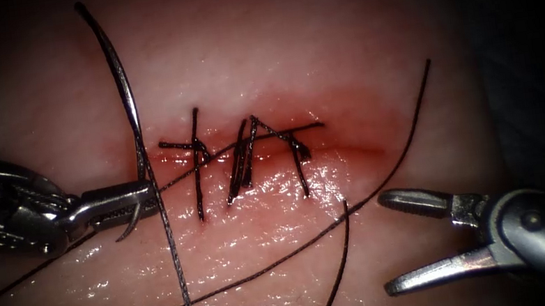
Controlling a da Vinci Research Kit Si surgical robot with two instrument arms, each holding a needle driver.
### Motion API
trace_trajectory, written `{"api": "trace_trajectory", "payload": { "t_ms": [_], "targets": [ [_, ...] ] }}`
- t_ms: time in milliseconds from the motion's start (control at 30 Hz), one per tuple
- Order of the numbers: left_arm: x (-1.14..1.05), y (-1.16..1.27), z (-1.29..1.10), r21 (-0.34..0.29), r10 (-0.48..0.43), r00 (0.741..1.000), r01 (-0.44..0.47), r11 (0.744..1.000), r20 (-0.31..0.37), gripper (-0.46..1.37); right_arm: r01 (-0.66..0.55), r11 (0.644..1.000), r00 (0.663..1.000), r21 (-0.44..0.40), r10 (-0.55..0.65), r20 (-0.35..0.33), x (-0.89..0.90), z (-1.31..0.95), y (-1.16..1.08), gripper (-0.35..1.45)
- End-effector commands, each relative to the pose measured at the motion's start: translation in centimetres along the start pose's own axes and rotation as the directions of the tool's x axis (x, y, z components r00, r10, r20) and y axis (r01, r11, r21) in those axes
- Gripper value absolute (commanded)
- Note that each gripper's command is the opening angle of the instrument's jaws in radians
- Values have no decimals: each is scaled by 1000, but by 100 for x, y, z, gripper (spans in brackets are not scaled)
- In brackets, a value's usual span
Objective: Wound Closure
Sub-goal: Use the right gripper to pull the suture through the cut until a short tail remains on top
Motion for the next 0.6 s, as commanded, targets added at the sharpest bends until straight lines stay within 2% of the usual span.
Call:
{"api": "trace_trajectory", "payload": {
  "t_ms": [33, 300, 600],
  "targets": [
    [-1, 0, 0, -8, -2, 1000, 2, 1000, -1, -35, 4, 1000, 1000, 1, -4, 1, -4, 0, 2, 114],
    [-1, 1, 0, -7, -1, 1000, 1, 1000, 0, -35, 29, 1000, 1000, -7, -29, 1, -34, 5, 10, 116],
    [-1, 2, 2, -8, 0, 1000, 0, 1000, -6, -35, 38, 999, 999, -7, -38, 1, -37, 4, 9, 116]
  ]
}}
